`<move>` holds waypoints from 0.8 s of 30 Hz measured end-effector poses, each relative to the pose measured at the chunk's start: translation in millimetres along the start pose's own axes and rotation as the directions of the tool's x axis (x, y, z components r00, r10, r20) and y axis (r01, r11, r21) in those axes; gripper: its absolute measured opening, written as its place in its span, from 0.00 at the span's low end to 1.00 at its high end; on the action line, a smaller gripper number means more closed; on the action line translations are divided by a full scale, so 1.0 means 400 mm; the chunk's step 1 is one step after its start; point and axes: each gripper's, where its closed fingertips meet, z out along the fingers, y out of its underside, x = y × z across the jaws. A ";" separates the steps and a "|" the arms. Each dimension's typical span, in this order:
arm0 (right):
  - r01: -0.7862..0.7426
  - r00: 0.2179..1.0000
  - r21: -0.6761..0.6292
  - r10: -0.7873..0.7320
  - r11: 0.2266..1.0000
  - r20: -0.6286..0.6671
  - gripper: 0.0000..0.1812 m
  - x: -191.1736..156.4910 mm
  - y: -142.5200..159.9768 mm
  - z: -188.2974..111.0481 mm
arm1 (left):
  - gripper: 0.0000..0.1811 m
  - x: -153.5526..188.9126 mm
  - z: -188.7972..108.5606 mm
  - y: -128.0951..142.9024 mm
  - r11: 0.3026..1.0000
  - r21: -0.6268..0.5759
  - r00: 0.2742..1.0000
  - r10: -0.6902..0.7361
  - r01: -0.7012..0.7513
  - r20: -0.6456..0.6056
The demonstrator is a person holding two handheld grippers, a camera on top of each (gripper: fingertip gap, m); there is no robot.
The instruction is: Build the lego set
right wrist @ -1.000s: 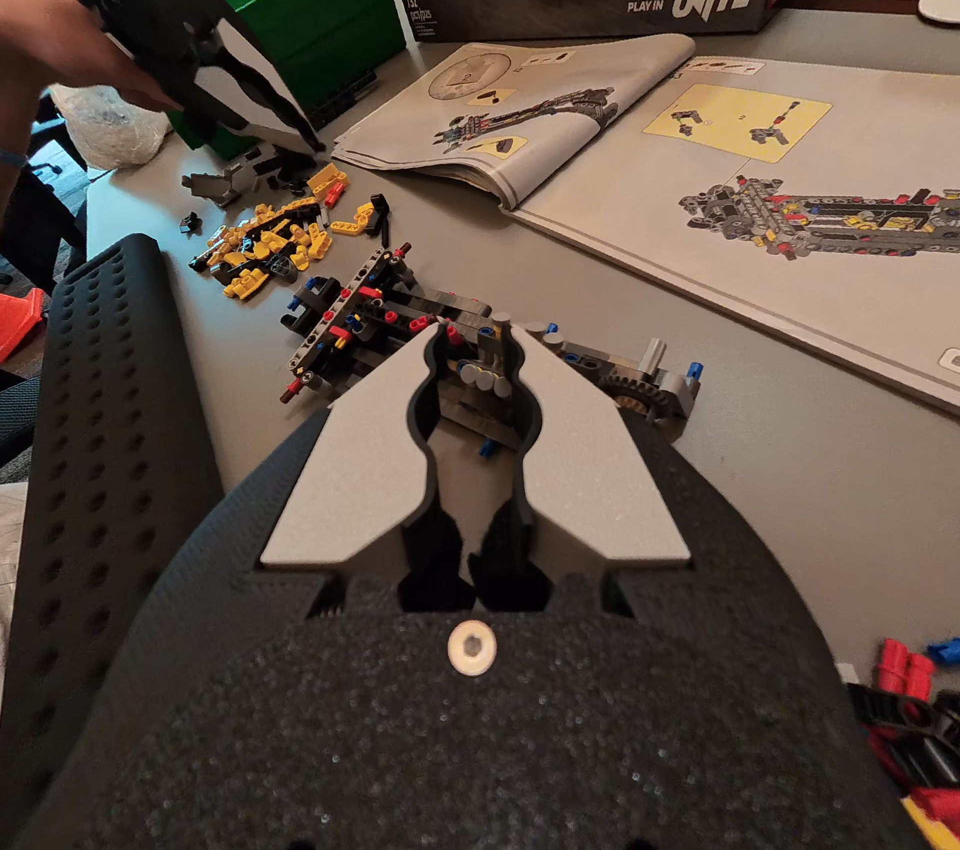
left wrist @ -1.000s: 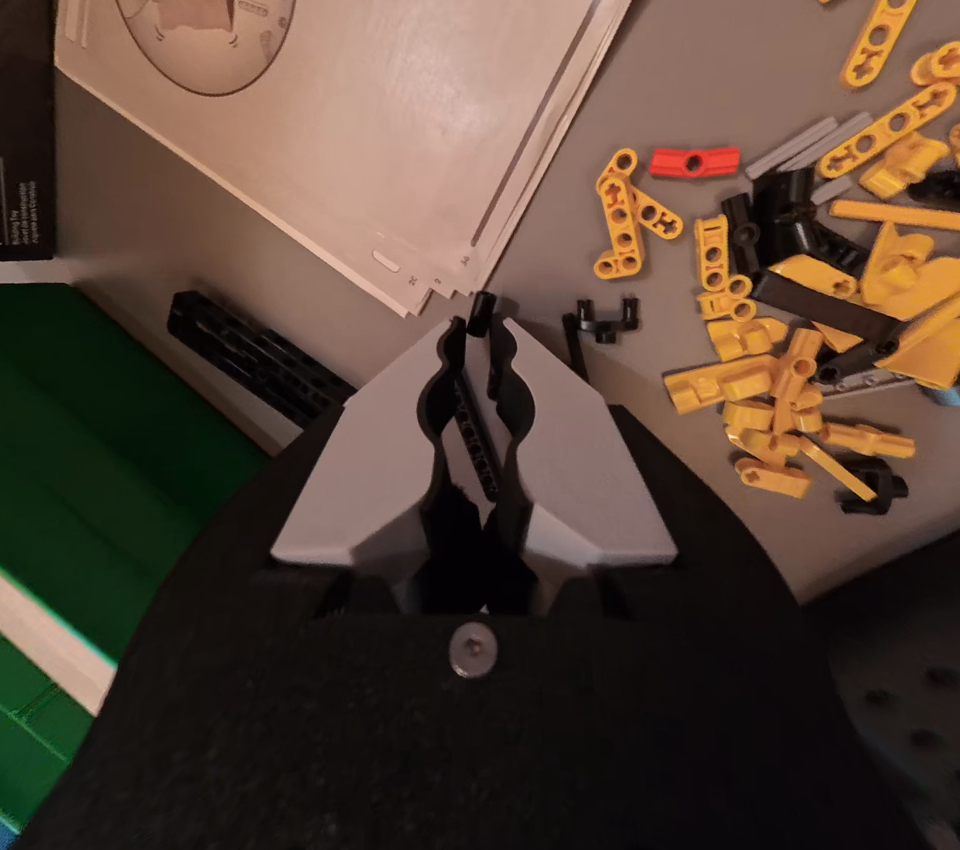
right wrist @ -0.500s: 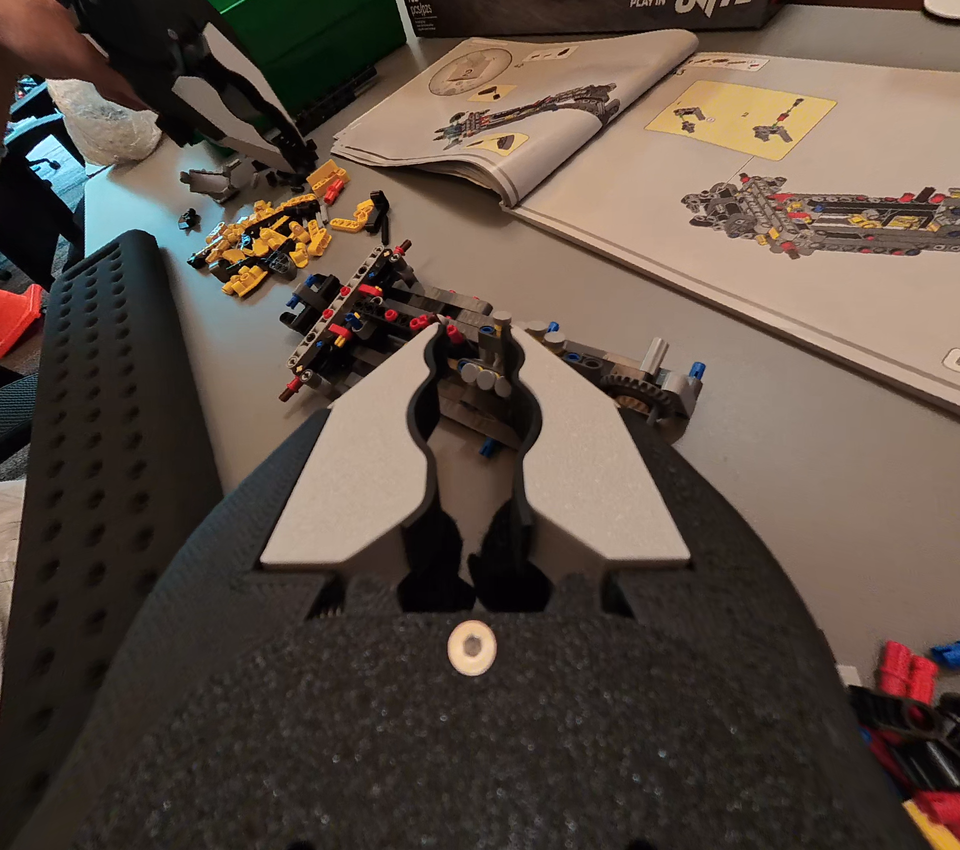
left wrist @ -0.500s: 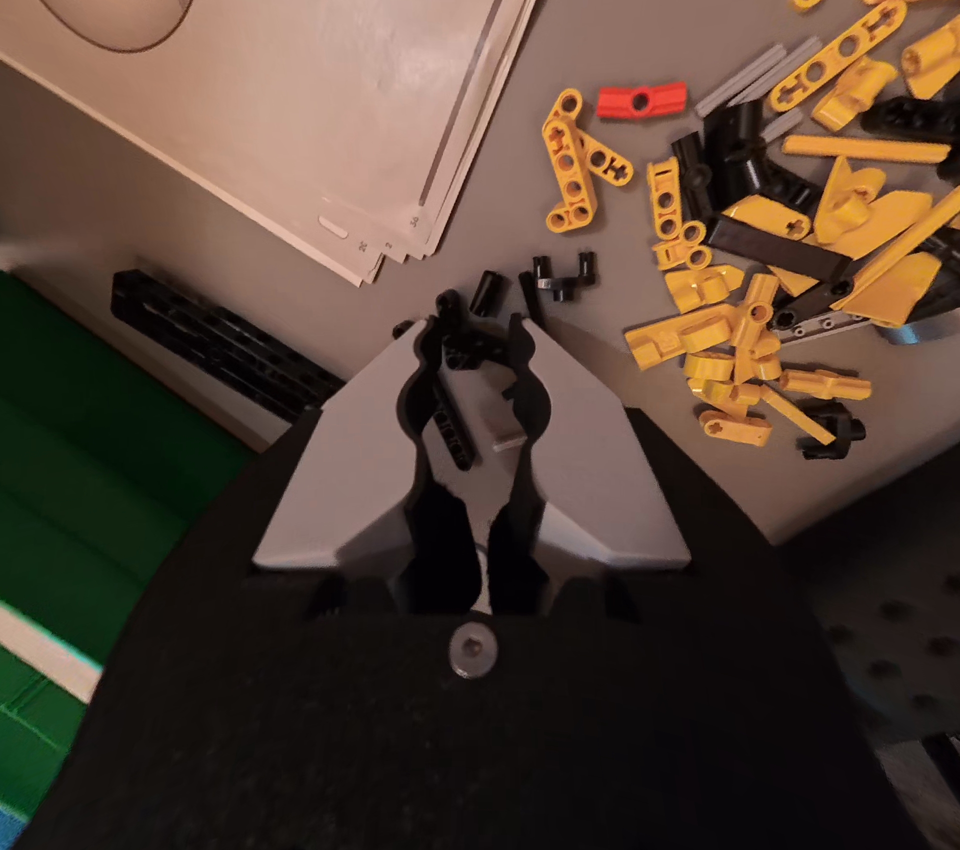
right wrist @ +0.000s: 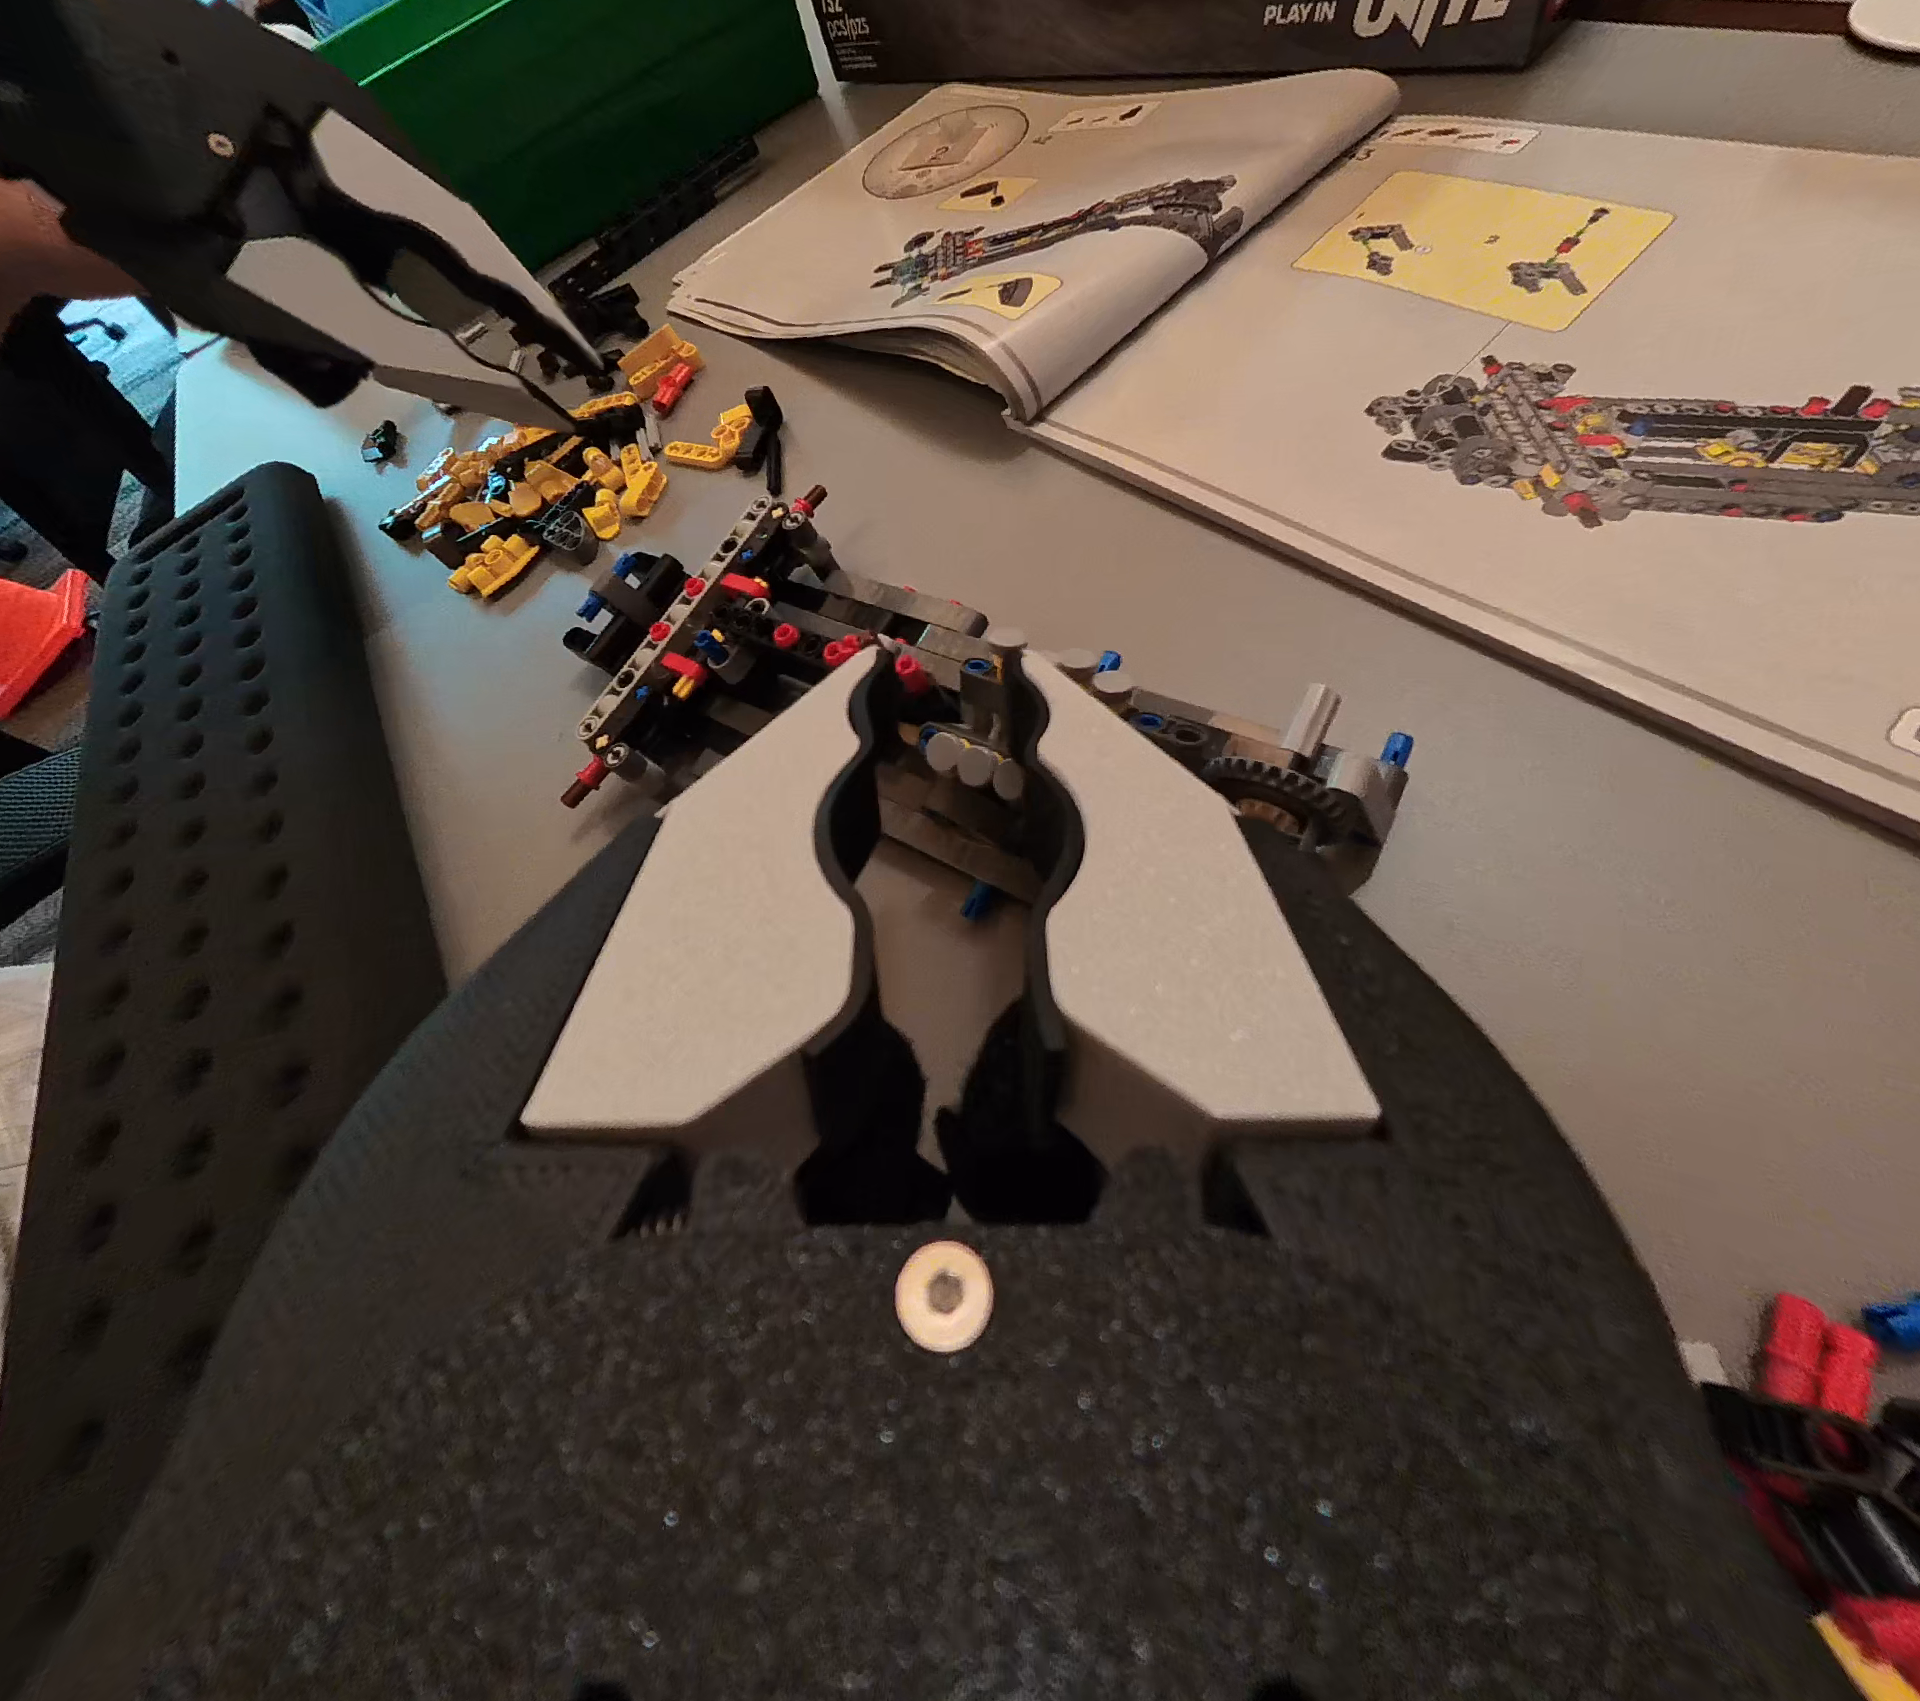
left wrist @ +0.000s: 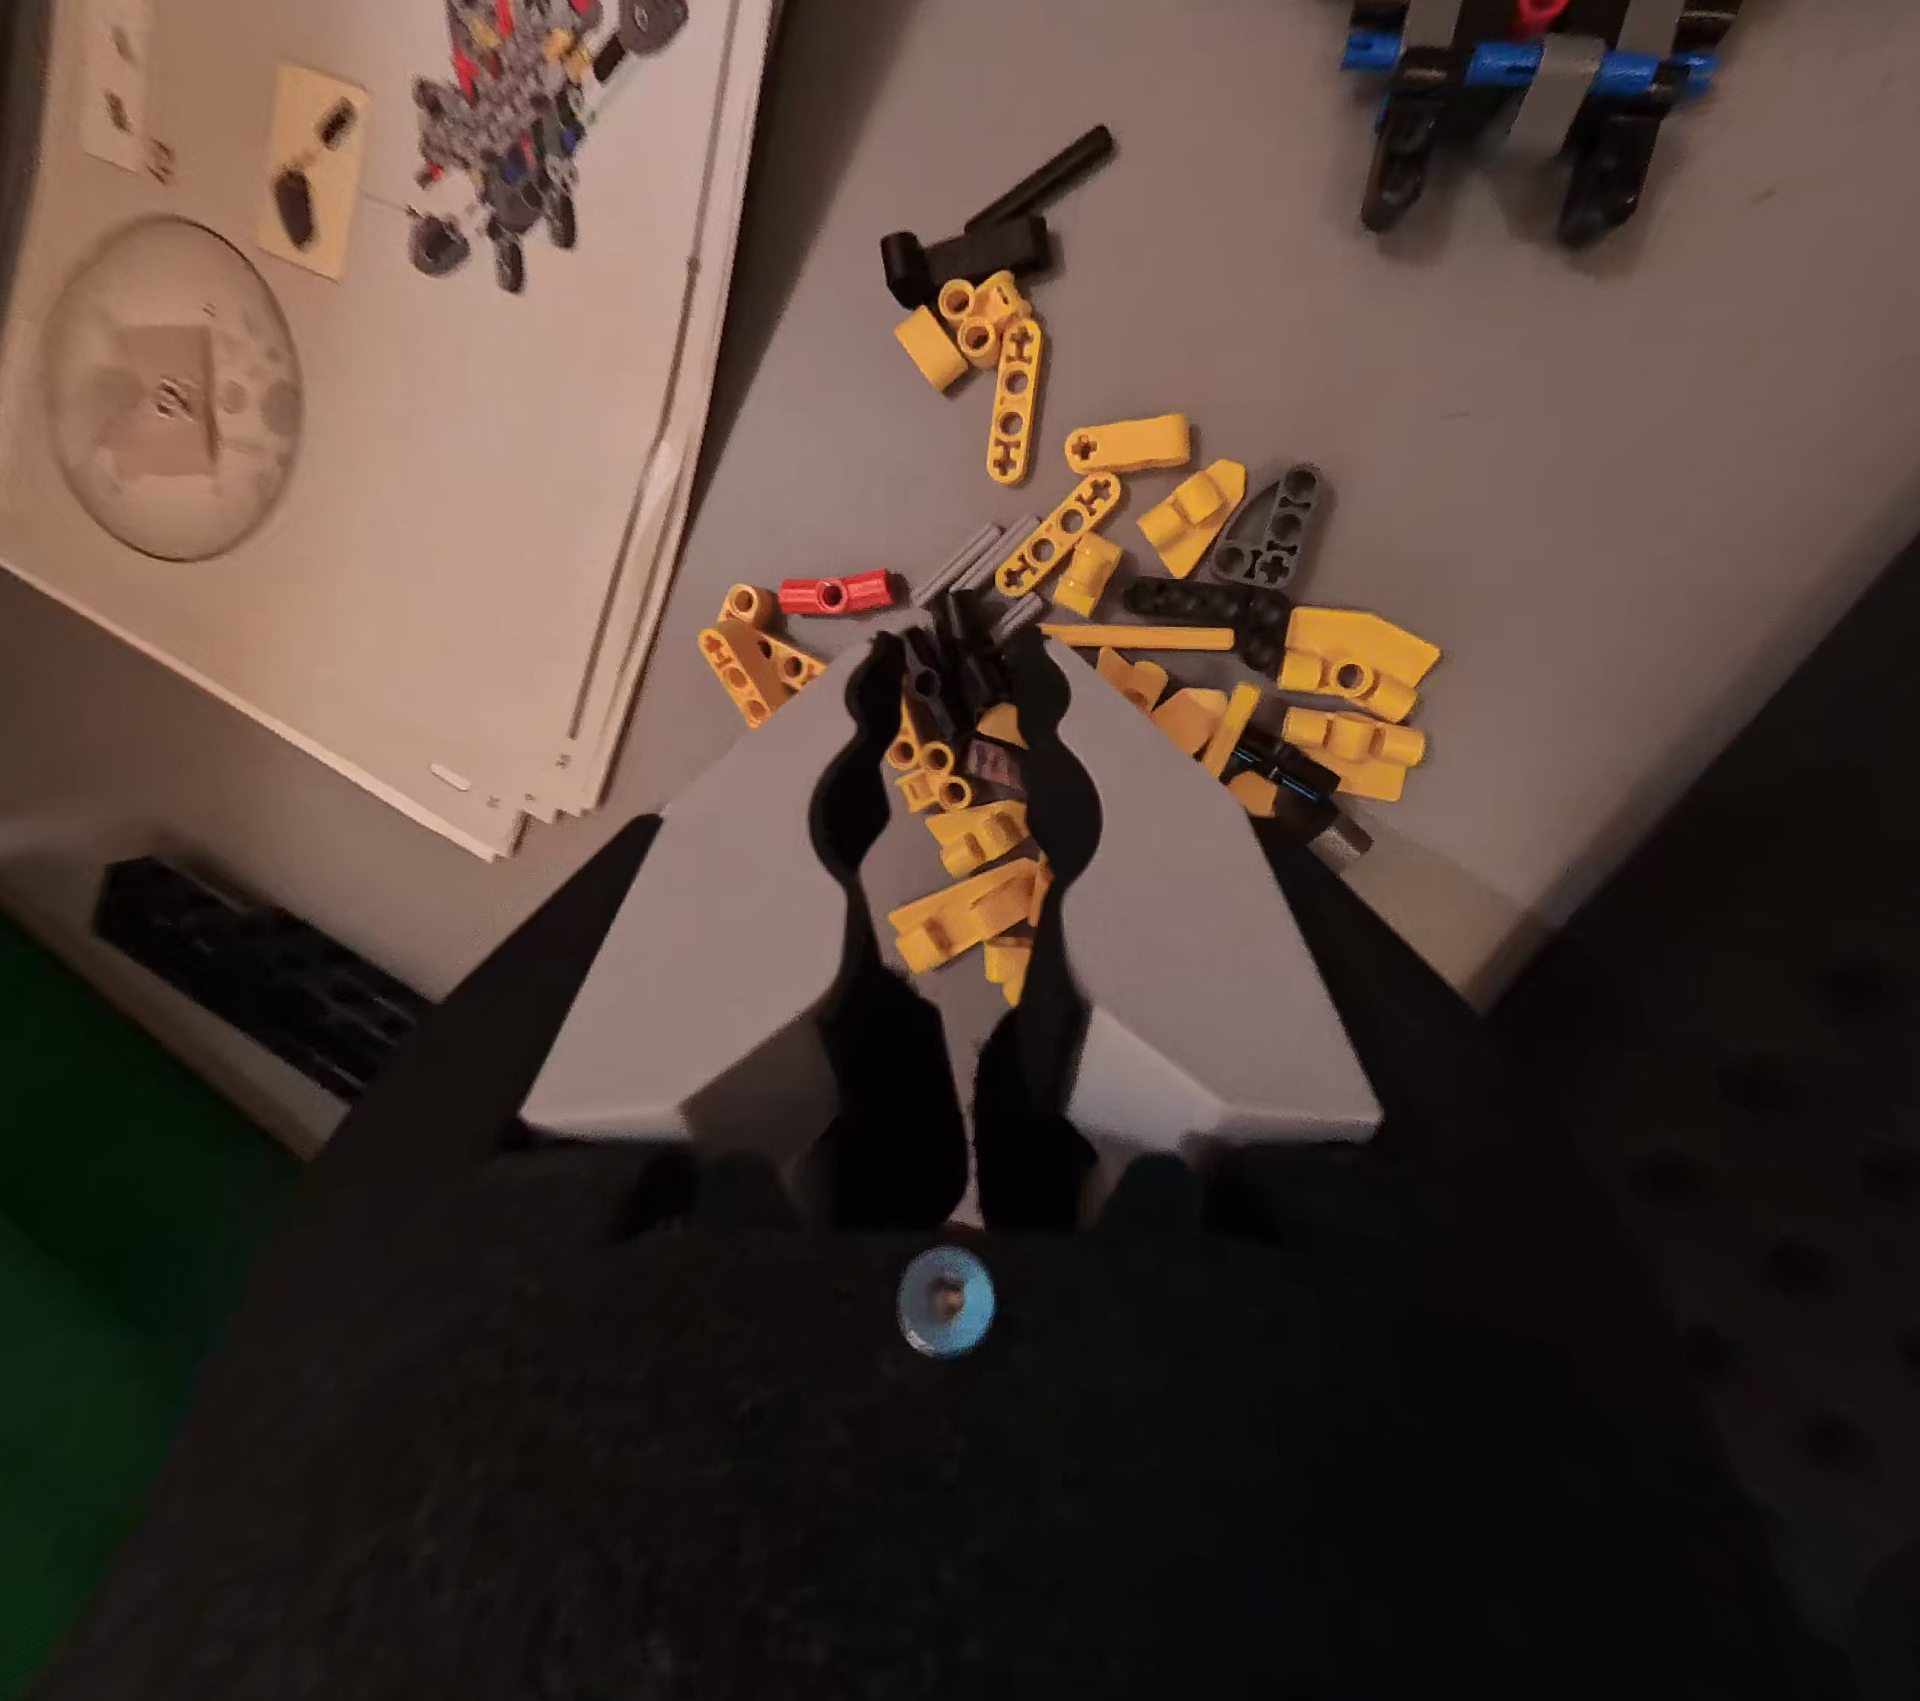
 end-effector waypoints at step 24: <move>0.001 1.000 0.010 -0.001 1.000 -0.003 0.10 0.000 -0.004 -0.005 | 0.04 0.077 0.053 -0.140 0.988 0.086 0.986 0.137 -0.130 -0.092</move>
